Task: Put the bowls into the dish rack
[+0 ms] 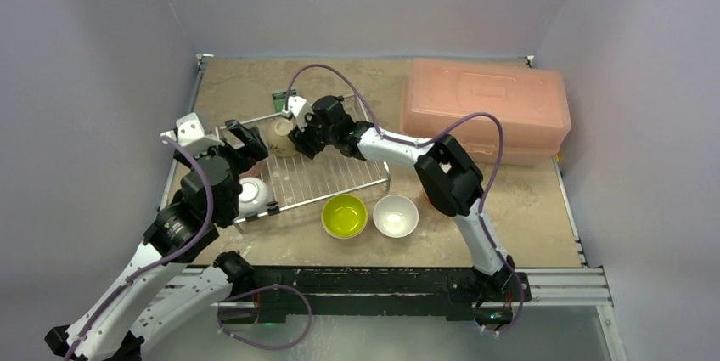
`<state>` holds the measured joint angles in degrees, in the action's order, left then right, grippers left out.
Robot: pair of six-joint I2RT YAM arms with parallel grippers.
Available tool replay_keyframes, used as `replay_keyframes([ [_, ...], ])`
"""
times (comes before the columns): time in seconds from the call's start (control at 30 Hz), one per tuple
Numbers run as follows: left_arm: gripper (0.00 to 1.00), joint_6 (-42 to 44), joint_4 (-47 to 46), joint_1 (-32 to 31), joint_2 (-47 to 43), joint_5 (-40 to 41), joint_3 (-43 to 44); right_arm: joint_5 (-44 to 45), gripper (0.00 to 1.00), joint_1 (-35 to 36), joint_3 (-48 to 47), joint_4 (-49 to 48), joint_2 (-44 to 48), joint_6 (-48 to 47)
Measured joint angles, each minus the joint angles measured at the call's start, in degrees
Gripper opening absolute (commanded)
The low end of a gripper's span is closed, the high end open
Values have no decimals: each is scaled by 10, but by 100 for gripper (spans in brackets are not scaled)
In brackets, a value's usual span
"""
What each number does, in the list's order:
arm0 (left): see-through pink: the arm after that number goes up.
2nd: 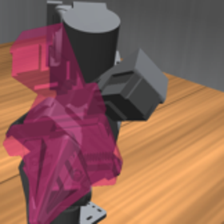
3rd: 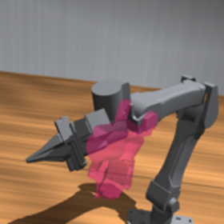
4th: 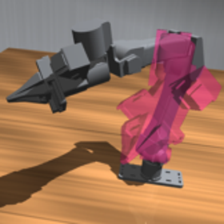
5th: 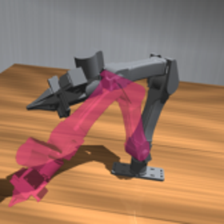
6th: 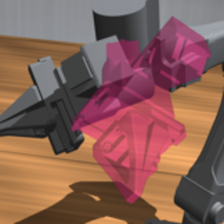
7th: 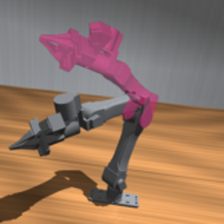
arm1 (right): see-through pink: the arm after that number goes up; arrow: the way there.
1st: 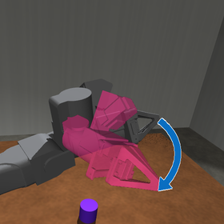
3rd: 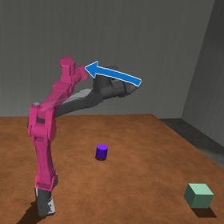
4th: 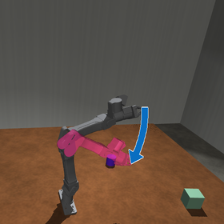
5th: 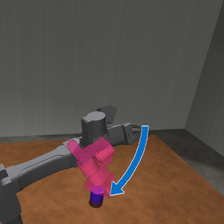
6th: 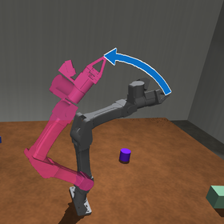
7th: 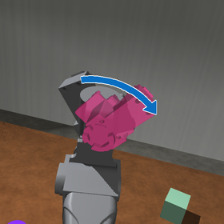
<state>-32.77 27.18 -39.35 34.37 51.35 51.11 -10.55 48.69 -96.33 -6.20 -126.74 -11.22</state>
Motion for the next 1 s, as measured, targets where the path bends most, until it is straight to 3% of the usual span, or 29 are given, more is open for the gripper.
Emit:
replay_keyframes([
  [0.4, 90, 9, -2, 0, 15, -2, 1, -70, 56, -1, -71, -24, -46, -47],
  [1.0, 90, 10, -6, 0, 33, -10, 3, -84, 52, -1, -109, -74, -87, -13],
])
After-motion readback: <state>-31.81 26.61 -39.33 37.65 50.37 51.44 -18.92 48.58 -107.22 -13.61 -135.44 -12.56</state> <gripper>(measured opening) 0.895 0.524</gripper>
